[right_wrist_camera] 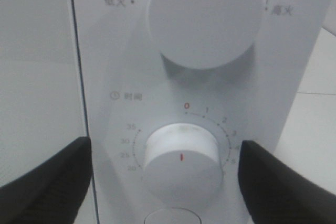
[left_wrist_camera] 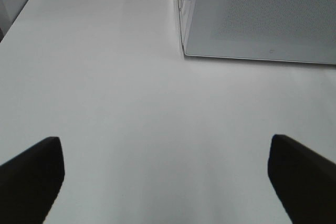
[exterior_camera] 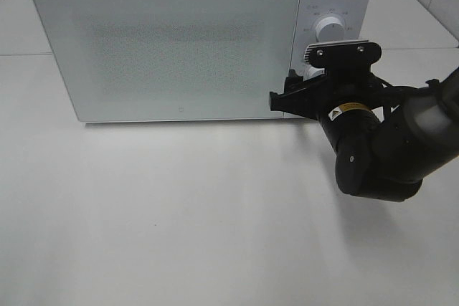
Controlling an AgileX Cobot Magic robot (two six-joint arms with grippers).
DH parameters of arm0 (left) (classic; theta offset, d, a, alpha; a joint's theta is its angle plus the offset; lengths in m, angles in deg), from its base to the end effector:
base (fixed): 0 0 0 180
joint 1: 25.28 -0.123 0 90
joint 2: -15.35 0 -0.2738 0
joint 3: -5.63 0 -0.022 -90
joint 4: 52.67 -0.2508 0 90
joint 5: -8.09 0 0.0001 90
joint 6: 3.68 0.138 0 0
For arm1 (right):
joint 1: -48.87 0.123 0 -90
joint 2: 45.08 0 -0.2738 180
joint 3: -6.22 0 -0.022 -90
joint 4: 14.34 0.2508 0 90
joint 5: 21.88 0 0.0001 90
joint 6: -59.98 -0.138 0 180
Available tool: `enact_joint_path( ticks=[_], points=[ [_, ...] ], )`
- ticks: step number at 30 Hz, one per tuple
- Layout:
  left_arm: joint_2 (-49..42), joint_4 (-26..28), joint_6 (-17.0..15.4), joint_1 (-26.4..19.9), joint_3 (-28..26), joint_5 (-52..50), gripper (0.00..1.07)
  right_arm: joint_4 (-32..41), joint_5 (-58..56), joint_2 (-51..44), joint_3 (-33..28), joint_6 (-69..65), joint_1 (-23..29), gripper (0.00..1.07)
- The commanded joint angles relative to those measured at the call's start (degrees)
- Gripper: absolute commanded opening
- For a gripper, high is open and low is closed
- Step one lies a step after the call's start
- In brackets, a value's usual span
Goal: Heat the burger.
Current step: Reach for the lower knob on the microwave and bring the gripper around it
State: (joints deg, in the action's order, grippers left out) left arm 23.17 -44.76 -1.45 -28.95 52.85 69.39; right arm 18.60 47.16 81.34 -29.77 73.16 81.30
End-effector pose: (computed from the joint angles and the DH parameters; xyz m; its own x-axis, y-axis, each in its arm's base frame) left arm 0.0456 -0.0138 0.2616 -0.4402 -0.0558 -0.8961 0.0324 0.9964 -0.0780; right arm 0.3561 0.1432 0.0964 -0.1020 -0.0671 -0.9925 -0.0368 0.9973 -0.0637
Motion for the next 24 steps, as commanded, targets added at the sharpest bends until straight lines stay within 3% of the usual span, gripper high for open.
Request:
enact_joint_path(
  ticks=[1, 24],
  points=[
    [-0.69, 0.29, -0.06, -0.11, 0.23, -0.11, 0.98, 0.92, 2.41, 0.17, 0.69, 0.57, -0.34, 0.76],
    [-0.69, 0.29, -0.06, -0.11, 0.23, -0.11, 0.98, 2.86, 2.29, 0.17, 2.98, 2.75, -0.97, 0.76]
  ],
)
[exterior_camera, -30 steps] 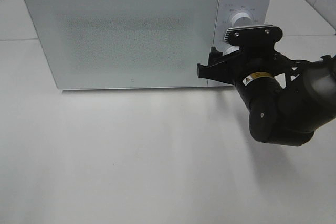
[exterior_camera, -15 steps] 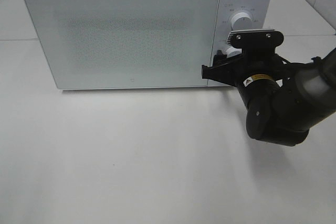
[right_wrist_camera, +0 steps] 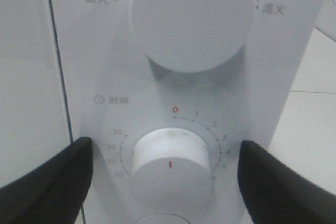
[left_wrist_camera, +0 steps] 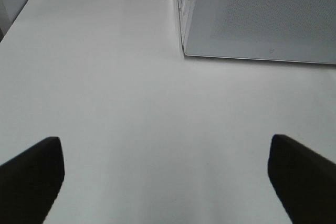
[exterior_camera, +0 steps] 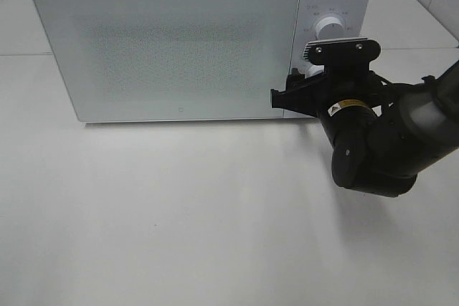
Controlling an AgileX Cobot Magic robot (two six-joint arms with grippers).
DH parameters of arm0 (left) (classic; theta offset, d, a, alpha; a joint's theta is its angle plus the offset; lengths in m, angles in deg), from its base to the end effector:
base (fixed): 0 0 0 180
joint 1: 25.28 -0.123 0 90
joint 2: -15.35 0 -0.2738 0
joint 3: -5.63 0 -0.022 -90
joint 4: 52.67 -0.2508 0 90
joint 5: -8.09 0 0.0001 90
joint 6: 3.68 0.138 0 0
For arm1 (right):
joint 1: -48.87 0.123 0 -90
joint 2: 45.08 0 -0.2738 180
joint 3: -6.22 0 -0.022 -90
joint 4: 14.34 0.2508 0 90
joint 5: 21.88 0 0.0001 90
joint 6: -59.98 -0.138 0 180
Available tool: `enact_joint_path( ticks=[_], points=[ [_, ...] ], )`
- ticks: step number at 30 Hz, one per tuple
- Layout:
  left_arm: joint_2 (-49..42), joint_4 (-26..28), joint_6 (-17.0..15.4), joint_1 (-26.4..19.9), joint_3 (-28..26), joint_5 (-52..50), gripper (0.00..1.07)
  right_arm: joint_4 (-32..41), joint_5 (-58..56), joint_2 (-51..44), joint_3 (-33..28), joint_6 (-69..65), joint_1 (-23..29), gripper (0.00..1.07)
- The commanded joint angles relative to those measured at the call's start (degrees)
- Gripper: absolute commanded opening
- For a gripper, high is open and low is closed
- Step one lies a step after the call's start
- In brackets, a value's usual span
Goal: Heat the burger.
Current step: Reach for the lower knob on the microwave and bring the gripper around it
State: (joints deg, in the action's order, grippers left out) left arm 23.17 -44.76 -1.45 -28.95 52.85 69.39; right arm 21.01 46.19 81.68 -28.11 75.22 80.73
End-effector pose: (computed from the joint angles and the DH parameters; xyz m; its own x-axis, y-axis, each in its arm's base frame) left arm 0.0456 -0.0138 0.2616 -0.4402 -0.0558 -0.8961 0.0324 0.9964 -0.0780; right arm 0.3631 0.1384 0.0972 -0.1089 -0.0746 -0.9913 0.0059 0.9971 -0.0757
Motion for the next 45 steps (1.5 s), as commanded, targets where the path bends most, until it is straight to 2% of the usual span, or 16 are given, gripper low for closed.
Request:
enact_joint_path(
  ticks=[1, 7, 11, 13, 15, 16, 17, 19, 20, 22, 31, 34, 39, 42, 44, 45],
  points=[
    [-0.69, 0.29, -0.06, -0.11, 0.23, -0.11, 0.98, 0.46, 3.27, -0.17, 1.32, 0.69, -0.4, 0.76],
    [-0.69, 0.29, -0.06, -0.11, 0.23, -0.11, 0.98, 1.78, 4.53, -0.17, 1.32, 0.69, -0.4, 0.75],
    [-0.69, 0.29, -0.06, -0.11, 0.23, -0.11, 0.98, 1.83, 4.47, -0.17, 1.32, 0.69, -0.4, 0.66],
    [-0.69, 0.29, -0.06, -0.11, 0.23, -0.11, 0.98, 1.78, 4.47, -0.17, 1.32, 0.69, -0.4, 0.52],
    [-0.69, 0.29, -0.06, -0.11, 0.23, -0.11, 0.98, 1.66, 4.47, -0.17, 1.32, 0.69, -0.4, 0.47],
    [-0.69, 0.29, -0.06, -0.11, 0.23, -0.11, 0.98, 1.49, 4.47, -0.17, 1.32, 0.69, -0.4, 0.34],
    [-0.69, 0.29, -0.06, -0.11, 0.23, -0.11, 0.98, 1.49, 4.47, -0.17, 1.32, 0.69, -0.4, 0.34],
    [-0.69, 0.29, -0.06, -0.11, 0.23, -0.11, 0.98, 0.74, 4.64, -0.17, 1.32, 0.69, -0.4, 0.17],
    [-0.69, 0.29, -0.06, -0.11, 0.23, -0.11, 0.98, 0.74, 4.64, -0.17, 1.32, 0.69, -0.4, 0.17],
    [-0.69, 0.29, -0.06, -0.11, 0.23, -0.11, 0.98, 0.17, 5.1, -0.17, 1.32, 0.74, -0.4, 0.07],
    [-0.69, 0.29, -0.06, -0.11, 0.23, -0.11, 0.98, 0.11, 8.14, -0.17, 1.32, -0.97, -0.4, 0.06],
    [-0.69, 0.29, -0.06, -0.11, 0.23, -0.11, 0.98, 0.0, 7.85, -0.17, 1.32, -8.02, -0.4, 0.06],
    [-0.69, 0.29, -0.06, -0.11, 0.23, -0.11, 0.98, -4.35, 8.77, -0.17, 1.32, -37.99, -0.4, 0.07],
    [-0.69, 0.29, -0.06, -0.11, 0.23, -0.11, 0.98, -5.21, 9.05, -0.17, 1.32, -43.54, -0.4, 0.07],
    [-0.69, 0.29, -0.06, -0.11, 0.23, -0.11, 0.98, -8.77, 9.63, -0.17, 1.32, -65.32, -0.4, 0.07],
    [-0.69, 0.29, -0.06, -0.11, 0.23, -0.11, 0.98, -8.77, 9.63, -0.17, 1.32, -65.32, -0.4, 0.07]
  ],
)
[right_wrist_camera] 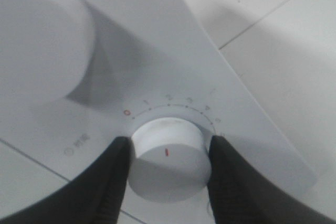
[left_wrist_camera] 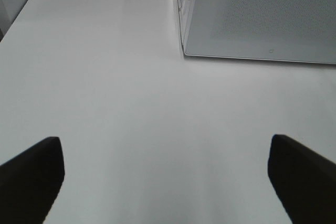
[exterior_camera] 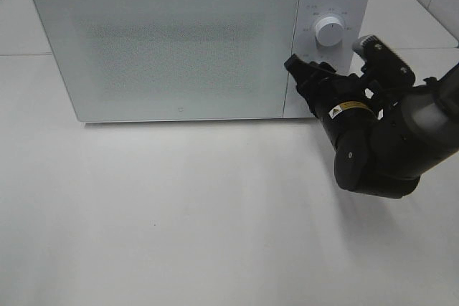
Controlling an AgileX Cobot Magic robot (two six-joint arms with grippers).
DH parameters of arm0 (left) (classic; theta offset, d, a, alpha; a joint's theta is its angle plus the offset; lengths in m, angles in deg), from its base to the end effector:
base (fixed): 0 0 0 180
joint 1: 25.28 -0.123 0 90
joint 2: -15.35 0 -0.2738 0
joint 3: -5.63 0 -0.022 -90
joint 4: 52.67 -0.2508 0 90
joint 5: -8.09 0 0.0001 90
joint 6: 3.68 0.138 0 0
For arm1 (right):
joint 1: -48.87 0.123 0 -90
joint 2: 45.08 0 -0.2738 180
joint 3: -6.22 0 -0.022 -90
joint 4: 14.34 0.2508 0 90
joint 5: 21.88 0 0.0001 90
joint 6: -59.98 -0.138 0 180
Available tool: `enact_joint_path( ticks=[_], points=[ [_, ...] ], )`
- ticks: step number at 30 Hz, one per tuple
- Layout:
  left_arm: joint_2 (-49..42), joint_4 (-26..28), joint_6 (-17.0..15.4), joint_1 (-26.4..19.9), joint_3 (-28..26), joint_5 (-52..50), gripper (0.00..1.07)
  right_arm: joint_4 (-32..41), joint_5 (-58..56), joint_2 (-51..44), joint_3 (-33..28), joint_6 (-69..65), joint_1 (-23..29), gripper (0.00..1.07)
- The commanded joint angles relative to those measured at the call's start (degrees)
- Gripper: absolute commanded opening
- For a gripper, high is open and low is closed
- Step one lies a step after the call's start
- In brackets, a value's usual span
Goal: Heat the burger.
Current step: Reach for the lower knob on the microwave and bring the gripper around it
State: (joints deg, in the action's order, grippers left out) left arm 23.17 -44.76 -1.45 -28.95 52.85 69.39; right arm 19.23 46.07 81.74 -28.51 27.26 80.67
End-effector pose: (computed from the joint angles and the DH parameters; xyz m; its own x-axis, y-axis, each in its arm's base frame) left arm 0.0456 -0.0138 0.2616 -0.4402 -0.0558 -0.8961 0.0324 0.9964 -0.0780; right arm 0.3618 0.1411 0.0957 -0.0908 0.6791 -0.7284 0.0664 0.7339 0.6760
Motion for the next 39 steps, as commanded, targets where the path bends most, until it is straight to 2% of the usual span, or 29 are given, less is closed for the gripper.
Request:
enact_joint_path(
  ticks=[1, 2, 4, 7, 8, 12, 26, 31, 32, 33, 35, 39],
  points=[
    [-0.69, 0.29, -0.06, -0.11, 0.23, -0.11, 0.98, -7.56, 9.74, -0.23, 1.72, -24.29, -0.34, 0.07],
    [-0.69, 0.29, -0.06, -0.11, 0.23, -0.11, 0.98, -7.56, 9.74, -0.23, 1.72, -24.29, -0.34, 0.07],
    [-0.69, 0.29, -0.06, -0.11, 0.23, -0.11, 0.98, -7.91, 11.12, -0.23, 1.72, -41.48, -0.34, 0.07],
    [-0.69, 0.29, -0.06, -0.11, 0.23, -0.11, 0.98, -7.91, 12.09, -0.23, 1.72, -45.26, -0.34, 0.07],
    [-0.69, 0.29, -0.06, -0.11, 0.23, -0.11, 0.98, -7.91, 14.32, -0.23, 1.72, -51.57, -0.34, 0.07],
    [-0.69, 0.29, -0.06, -0.11, 0.23, -0.11, 0.98, -7.85, 14.27, -0.23, 1.72, -60.45, -0.34, 0.07],
    [-0.69, 0.29, -0.06, -0.11, 0.23, -0.11, 0.98, -8.31, 14.27, -0.23, 1.72, -59.3, -0.34, 0.14],
    [-0.69, 0.29, -0.06, -0.11, 0.23, -0.11, 0.98, -7.05, 14.27, -0.23, 1.72, -59.3, -0.34, 0.24],
    [-0.69, 0.29, -0.06, -0.11, 0.23, -0.11, 0.98, -6.76, 14.21, -0.23, 1.66, -59.24, -0.34, 0.32],
    [-0.69, 0.29, -0.06, -0.11, 0.23, -0.11, 0.98, -6.76, 14.21, -0.23, 1.66, -59.24, -0.34, 0.32],
    [-0.69, 0.29, -0.06, -0.11, 0.23, -0.11, 0.98, -5.33, 14.21, -0.23, 1.66, -57.52, -0.34, 0.41],
    [-0.69, 0.29, -0.06, -0.11, 0.23, -0.11, 0.98, -3.27, 14.21, -0.23, 1.66, -55.46, -0.34, 0.47]
  ],
)
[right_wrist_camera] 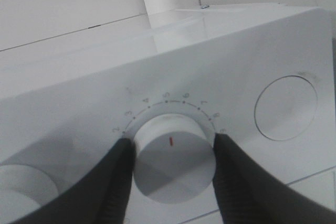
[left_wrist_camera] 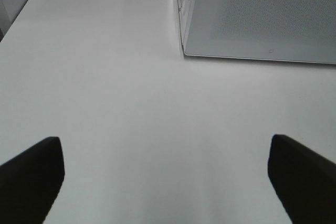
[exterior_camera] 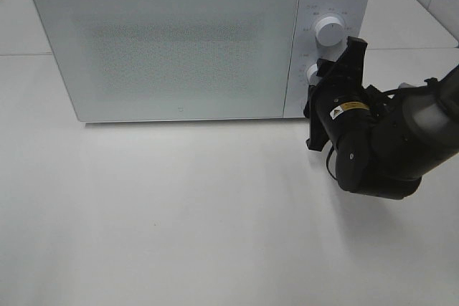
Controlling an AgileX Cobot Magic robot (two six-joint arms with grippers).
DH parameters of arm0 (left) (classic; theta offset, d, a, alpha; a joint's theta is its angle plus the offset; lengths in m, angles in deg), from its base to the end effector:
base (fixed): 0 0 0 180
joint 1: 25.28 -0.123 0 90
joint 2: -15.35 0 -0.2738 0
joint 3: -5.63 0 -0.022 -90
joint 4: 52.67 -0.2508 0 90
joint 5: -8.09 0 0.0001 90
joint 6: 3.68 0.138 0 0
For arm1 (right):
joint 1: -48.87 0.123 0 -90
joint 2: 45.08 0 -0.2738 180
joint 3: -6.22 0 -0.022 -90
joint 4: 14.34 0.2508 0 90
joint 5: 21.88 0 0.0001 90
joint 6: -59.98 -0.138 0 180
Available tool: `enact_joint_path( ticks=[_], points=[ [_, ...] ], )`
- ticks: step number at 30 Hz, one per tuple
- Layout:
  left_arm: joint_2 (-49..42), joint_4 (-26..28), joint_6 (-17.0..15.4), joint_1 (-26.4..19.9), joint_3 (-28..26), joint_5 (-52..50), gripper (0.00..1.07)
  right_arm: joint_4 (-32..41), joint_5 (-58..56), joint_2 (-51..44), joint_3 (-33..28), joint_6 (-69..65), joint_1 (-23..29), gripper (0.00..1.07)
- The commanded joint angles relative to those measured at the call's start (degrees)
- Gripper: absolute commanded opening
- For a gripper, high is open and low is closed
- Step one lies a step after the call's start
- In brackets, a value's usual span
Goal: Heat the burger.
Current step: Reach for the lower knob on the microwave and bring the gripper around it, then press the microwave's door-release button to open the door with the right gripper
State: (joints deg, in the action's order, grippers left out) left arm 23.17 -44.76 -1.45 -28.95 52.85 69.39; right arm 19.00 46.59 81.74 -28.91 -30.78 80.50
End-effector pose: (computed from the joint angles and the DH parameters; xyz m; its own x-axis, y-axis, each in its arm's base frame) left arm 0.0456 -0.0138 0.2616 -0.4402 -0.0558 -0.8961 0.0324 0.9964 -0.0780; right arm 0.3609 0.1394 0.0955 0.0083 0.9830 0.1833 0.1085 -0.1831 0.9771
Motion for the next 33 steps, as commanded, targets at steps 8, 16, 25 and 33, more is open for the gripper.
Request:
enact_joint_path(
  ticks=[8, 16, 25, 33],
  points=[
    [-0.69, 0.29, -0.06, -0.11, 0.23, -0.11, 0.98, -0.46, 13.69, -0.23, 2.06, 6.82, -0.17, 0.6],
    [-0.69, 0.29, -0.06, -0.11, 0.23, -0.11, 0.98, -0.74, 13.69, -0.29, 2.06, 9.68, 0.0, 0.78],
    [-0.69, 0.29, -0.06, -0.11, 0.23, -0.11, 0.98, -2.46, 13.01, -3.9, -2.46, 13.69, 1.32, 0.77],
    [-0.69, 0.29, -0.06, -0.11, 0.23, -0.11, 0.98, -8.54, 12.83, -9.0, -9.85, 13.58, 1.32, 0.76]
  ],
)
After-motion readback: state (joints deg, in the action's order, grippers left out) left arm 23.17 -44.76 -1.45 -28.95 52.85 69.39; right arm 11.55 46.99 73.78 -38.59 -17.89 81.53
